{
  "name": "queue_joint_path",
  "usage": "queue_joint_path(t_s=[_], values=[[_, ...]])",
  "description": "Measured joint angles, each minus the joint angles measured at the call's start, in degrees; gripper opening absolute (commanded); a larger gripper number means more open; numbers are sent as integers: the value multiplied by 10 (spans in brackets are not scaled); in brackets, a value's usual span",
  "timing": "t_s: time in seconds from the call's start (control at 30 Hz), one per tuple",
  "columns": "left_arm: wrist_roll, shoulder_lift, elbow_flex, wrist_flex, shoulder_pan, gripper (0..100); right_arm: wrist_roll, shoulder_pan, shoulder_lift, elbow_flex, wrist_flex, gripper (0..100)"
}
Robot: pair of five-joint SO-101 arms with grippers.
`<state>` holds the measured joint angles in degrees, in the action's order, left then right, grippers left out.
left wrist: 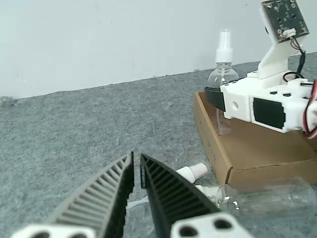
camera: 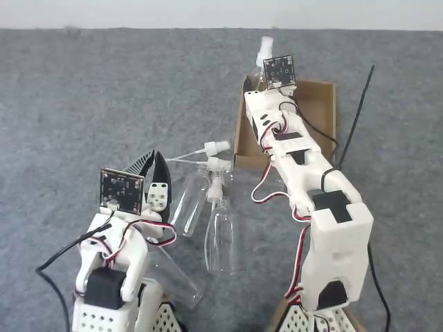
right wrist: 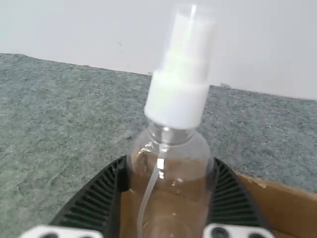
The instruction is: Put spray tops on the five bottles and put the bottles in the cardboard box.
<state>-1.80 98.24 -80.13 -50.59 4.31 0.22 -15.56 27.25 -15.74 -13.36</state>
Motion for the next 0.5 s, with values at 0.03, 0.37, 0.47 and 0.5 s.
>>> queue_joint_path(t_s=[0.03, 0.37, 0.47, 0.5], values=[[0, 0, 0, 0, 0, 12, 0, 0, 0, 0, 0, 176], [0, 0, 0, 0, 0, 12, 1, 0, 0, 0, 0, 245], [0, 0, 0, 0, 0, 12, 4, 3, 1, -1, 0, 246], [0, 0, 0, 0, 0, 12, 4, 3, 1, -2, 0, 246]])
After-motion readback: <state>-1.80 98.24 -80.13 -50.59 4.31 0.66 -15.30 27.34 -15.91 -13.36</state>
